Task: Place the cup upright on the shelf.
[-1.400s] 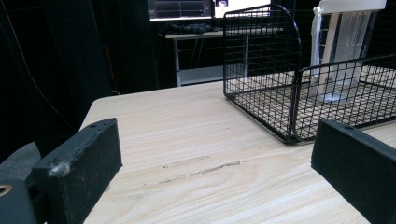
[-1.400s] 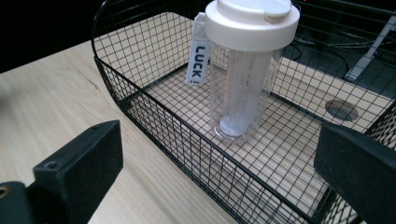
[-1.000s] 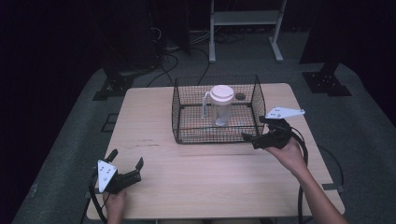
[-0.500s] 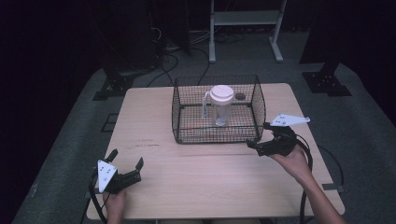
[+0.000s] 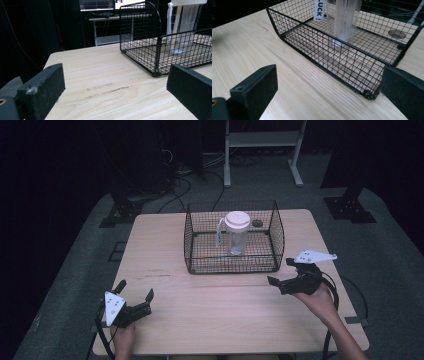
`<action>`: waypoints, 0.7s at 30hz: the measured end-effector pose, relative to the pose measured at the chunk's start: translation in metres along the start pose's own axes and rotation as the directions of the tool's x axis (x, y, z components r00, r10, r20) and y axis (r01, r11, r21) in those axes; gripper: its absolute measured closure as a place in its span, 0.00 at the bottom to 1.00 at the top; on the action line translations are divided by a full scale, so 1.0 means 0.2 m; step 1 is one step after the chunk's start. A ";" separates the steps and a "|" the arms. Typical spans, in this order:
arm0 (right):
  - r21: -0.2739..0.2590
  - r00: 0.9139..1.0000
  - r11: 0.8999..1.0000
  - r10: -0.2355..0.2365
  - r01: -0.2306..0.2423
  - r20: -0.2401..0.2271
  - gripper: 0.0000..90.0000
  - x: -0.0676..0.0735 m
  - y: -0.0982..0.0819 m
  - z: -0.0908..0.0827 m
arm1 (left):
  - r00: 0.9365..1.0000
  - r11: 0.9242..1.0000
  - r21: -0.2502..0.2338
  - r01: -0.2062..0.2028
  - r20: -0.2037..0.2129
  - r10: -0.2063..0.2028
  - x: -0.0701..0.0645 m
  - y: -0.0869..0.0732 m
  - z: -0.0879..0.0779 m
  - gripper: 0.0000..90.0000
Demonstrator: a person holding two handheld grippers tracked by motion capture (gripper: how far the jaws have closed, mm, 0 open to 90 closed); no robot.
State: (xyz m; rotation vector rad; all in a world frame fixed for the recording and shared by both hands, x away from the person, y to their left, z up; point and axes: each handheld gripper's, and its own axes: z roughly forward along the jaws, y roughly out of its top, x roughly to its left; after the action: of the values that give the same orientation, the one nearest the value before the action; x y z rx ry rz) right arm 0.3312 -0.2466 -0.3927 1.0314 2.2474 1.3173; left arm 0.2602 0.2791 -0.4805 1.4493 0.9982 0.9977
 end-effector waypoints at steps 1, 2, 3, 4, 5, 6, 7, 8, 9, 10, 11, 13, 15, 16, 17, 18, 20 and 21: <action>-0.004 1.000 1.000 0.003 -0.003 -0.001 0.01 0.00 -0.01 0.00 | 1.000 1.000 0.000 0.000 -0.001 0.000 0.00 0.00 0.00 0.01; -0.004 1.000 1.000 0.006 -0.006 0.004 0.01 0.00 -0.02 -0.01 | 1.000 1.000 0.000 0.000 -0.001 0.000 0.00 0.00 0.00 0.01; -0.004 1.000 1.000 0.006 -0.006 0.004 0.01 0.00 -0.02 -0.01 | 1.000 1.000 0.000 0.000 -0.001 0.000 0.00 0.00 0.00 0.01; -0.003 1.000 1.000 0.007 -0.007 0.009 0.01 0.00 -0.03 -0.02 | 1.000 1.000 0.000 0.000 0.000 0.000 0.00 0.00 0.00 0.01; -0.004 1.000 1.000 0.013 -0.013 0.009 0.01 -0.01 -0.05 -0.02 | 1.000 1.000 0.000 0.000 -0.001 0.000 0.00 0.00 0.00 0.01; -0.004 1.000 1.000 0.013 -0.013 0.009 0.01 -0.01 -0.05 -0.02 | 1.000 1.000 -0.001 -0.001 -0.001 0.001 0.00 0.00 0.00 0.01; -0.004 1.000 1.000 0.018 -0.018 0.007 0.01 -0.01 -0.06 -0.02 | 1.000 1.000 -0.001 -0.001 -0.002 0.001 0.00 0.00 0.00 0.01; -0.005 1.000 1.000 0.019 -0.019 0.006 0.01 -0.01 -0.07 -0.03 | 1.000 1.000 0.000 -0.002 -0.002 0.002 0.00 0.00 0.00 0.01; -0.004 1.000 1.000 0.021 -0.021 0.005 0.01 -0.01 -0.07 -0.03 | 1.000 1.000 0.001 -0.002 -0.002 0.002 0.00 0.00 0.00 0.01; -0.005 1.000 1.000 0.022 -0.022 0.005 0.01 -0.01 -0.08 -0.03 | 1.000 1.000 0.000 -0.002 -0.003 0.002 0.00 0.00 0.00 0.01; -0.005 1.000 1.000 0.024 -0.024 0.004 0.01 -0.01 -0.09 -0.03 | 1.000 1.000 0.000 -0.002 -0.003 0.002 0.00 0.00 0.00 0.01; -0.004 1.000 1.000 0.027 -0.027 0.005 0.01 -0.01 -0.10 -0.04 | 1.000 1.000 -0.001 -0.001 -0.002 0.001 0.00 0.00 0.00 0.01; -0.005 0.999 0.999 0.032 -0.032 0.008 0.01 -0.01 -0.11 -0.04 | 1.000 1.000 0.000 -0.001 -0.002 0.001 0.00 0.00 0.00 0.01; -0.006 0.999 0.999 0.034 -0.033 0.008 0.01 -0.01 -0.12 -0.05 | 1.000 1.000 -0.001 -0.001 -0.003 0.001 0.00 0.00 0.00 0.01; -0.006 0.999 0.999 0.038 -0.038 0.010 0.01 -0.01 -0.12 -0.05 | 1.000 1.000 -0.001 -0.002 -0.002 0.002 0.00 0.00 0.00 0.01; -0.007 0.999 0.999 0.041 -0.041 0.011 0.01 -0.01 -0.13 -0.05 | 1.000 1.000 -0.001 -0.002 -0.001 0.002 0.00 0.00 0.00 0.01; -0.010 0.999 0.999 0.044 -0.044 0.013 0.01 -0.02 -0.15 -0.06 | 1.000 1.000 -0.001 -0.002 -0.001 0.002 0.00 0.00 0.00 0.01; -0.009 0.999 0.999 0.049 -0.048 0.015 0.01 -0.02 -0.16 -0.06 | 1.000 1.000 -0.001 -0.002 -0.001 0.002 0.00 0.00 0.00 0.01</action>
State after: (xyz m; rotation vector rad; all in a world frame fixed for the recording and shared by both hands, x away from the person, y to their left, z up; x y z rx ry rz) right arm 0.3132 -0.2670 -0.4142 1.0959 2.2167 1.3328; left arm 0.2600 0.2788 -0.4805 1.4491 0.9968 1.0003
